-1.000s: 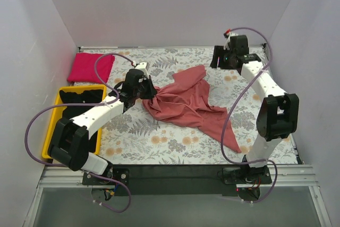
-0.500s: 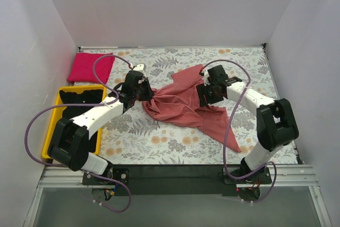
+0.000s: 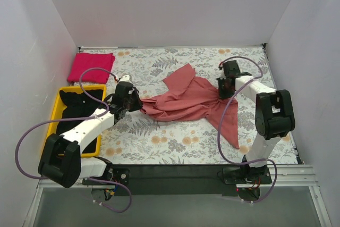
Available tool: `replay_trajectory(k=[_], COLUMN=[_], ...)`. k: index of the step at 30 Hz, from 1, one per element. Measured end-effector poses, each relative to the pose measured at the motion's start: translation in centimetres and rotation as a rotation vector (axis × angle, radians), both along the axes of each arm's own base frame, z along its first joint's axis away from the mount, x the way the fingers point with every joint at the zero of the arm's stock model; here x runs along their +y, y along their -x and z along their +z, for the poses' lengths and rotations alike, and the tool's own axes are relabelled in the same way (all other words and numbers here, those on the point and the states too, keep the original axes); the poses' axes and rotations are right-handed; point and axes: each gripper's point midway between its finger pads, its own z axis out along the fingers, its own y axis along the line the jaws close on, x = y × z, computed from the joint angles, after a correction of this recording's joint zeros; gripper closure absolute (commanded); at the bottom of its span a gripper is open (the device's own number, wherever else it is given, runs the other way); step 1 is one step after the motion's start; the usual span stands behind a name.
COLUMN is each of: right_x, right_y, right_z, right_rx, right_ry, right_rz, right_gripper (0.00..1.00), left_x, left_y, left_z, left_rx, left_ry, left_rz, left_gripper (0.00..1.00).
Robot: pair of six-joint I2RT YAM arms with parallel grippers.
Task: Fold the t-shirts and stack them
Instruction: Flatten the tshirt out
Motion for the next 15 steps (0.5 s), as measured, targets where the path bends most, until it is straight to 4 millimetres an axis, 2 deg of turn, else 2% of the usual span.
replay_trajectory(k=[1, 2, 3, 4, 5, 7, 8, 9, 11, 14, 15], right_x=[-1.6, -3.0, -4.8, -6.6, -8.2, -10.1, -10.4, -10.2, -9.3, -6.6, -5.2], right_y=[-0.7, -1.2, -1.8, -2.2, -2.6, -3.0, -3.0, -3.1, -3.2, -2.7, -2.2], right_z=[0.2, 0.4, 0.7, 0.9, 1.2, 1.7, 1.9, 2.3, 3.4, 5.4, 6.1], right_rx=[-0.008, -0.014, -0.021, -0.030, -0.040, -0.059, -0.065, -0.074, -0.100, -0.152, -0.172], right_ry=[-0.008, -0.018, -0.029, -0.038, -0.039, -0.035, -0.037, -0.048, -0.064, -0.089, -0.101], right_rz=[-0.065, -0.121, -0.190, -0.261, -0.318, -0.394, -0.402, -0.407, -0.383, -0.307, -0.266], right_gripper=[0.99, 0.94, 0.90, 0.85, 0.74, 0.65, 0.57, 0.55, 0.48, 0.47, 0.47], left_x=[0.6, 1.3, 1.8, 2.4, 2.8, 3.4, 3.7, 3.9, 3.7, 2.7, 2.2], left_y=[0.0, 0.0, 0.0, -0.1, -0.1, -0.1, -0.2, -0.2, -0.1, 0.6, 0.9], left_z=[0.0, 0.0, 0.0, 0.1, 0.2, 0.5, 0.7, 0.8, 1.0, 1.0, 0.9], left_rx=[0.003, 0.003, 0.002, 0.002, -0.001, -0.007, -0.010, -0.012, -0.012, 0.007, 0.019], left_ry=[-0.001, -0.001, -0.002, -0.001, 0.004, 0.011, 0.016, 0.020, 0.032, 0.080, 0.100], left_rz=[0.022, 0.046, 0.068, 0.088, 0.109, 0.137, 0.150, 0.156, 0.153, 0.109, 0.090], left_gripper=[0.84, 0.78, 0.66, 0.62, 0.60, 0.58, 0.58, 0.58, 0.51, 0.39, 0.39])
